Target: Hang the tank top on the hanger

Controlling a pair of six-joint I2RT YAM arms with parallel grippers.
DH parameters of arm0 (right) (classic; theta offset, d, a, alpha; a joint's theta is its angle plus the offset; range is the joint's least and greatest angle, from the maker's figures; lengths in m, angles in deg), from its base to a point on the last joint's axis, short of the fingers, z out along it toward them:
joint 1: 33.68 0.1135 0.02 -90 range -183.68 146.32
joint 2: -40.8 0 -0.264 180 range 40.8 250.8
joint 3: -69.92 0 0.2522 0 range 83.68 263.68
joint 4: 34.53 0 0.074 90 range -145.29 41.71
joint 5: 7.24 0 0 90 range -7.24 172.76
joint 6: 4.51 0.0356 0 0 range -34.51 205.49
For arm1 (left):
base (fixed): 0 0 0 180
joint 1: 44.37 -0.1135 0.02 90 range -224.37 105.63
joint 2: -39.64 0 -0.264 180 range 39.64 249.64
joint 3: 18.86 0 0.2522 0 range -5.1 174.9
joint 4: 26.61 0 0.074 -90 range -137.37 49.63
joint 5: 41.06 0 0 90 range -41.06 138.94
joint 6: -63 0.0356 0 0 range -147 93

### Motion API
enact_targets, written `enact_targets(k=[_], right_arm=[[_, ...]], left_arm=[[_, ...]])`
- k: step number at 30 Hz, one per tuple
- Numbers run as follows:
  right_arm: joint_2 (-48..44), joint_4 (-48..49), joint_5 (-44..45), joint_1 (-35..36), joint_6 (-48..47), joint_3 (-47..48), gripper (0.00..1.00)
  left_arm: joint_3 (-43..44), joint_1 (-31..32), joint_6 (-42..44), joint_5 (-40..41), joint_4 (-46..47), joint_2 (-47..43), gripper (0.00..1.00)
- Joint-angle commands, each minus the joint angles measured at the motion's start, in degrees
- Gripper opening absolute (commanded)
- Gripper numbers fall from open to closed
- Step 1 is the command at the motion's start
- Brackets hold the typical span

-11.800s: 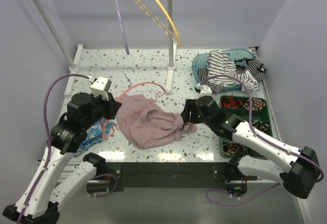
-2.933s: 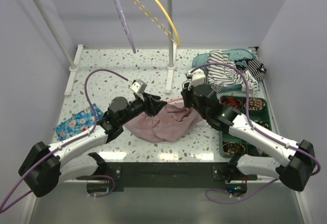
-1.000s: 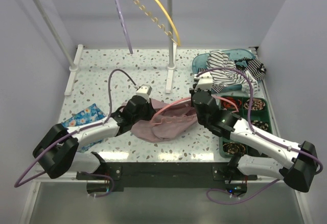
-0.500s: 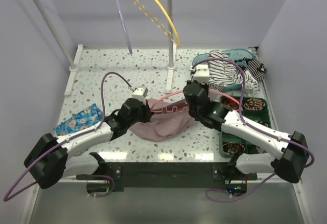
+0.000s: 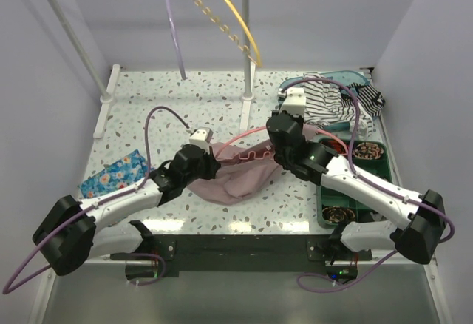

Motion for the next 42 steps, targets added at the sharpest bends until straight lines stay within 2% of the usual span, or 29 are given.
enact_targets(k=[1, 8, 17, 29, 34, 42], right_arm=[[-2.6, 1.7, 2.0, -1.2, 4.1, 6.0, 0.0], [-3.8, 0.5, 0.4, -1.9, 4.4, 8.3, 0.0], [-3.9, -0.5, -1.9, -3.7, 7.3, 9.0, 0.0], [-3.3, -2.0, -3.8, -5.0, 9.8, 11.8, 0.0], [-4.2, -2.4, -2.8, -5.1, 9.3, 11.0, 0.0], [-6.0, -2.9, -2.7, -6.4, 10.7, 8.7, 0.0]], left_arm=[[0.1, 0.4, 0.9, 0.7, 0.9, 1.7, 0.0], [0.1, 0.7, 0.2, -0.9, 4.3, 5.2, 0.0], [0.7, 2.3, 0.7, -0.1, 3.6, 5.5, 0.0], [0.7, 7.0, -2.6, 2.8, 7.7, 10.0, 0.0], [-1.3, 6.1, -4.1, 4.8, 7.9, 6.4, 0.0], [-4.8, 3.3, -5.9, 3.0, 8.6, 0.2, 0.0]])
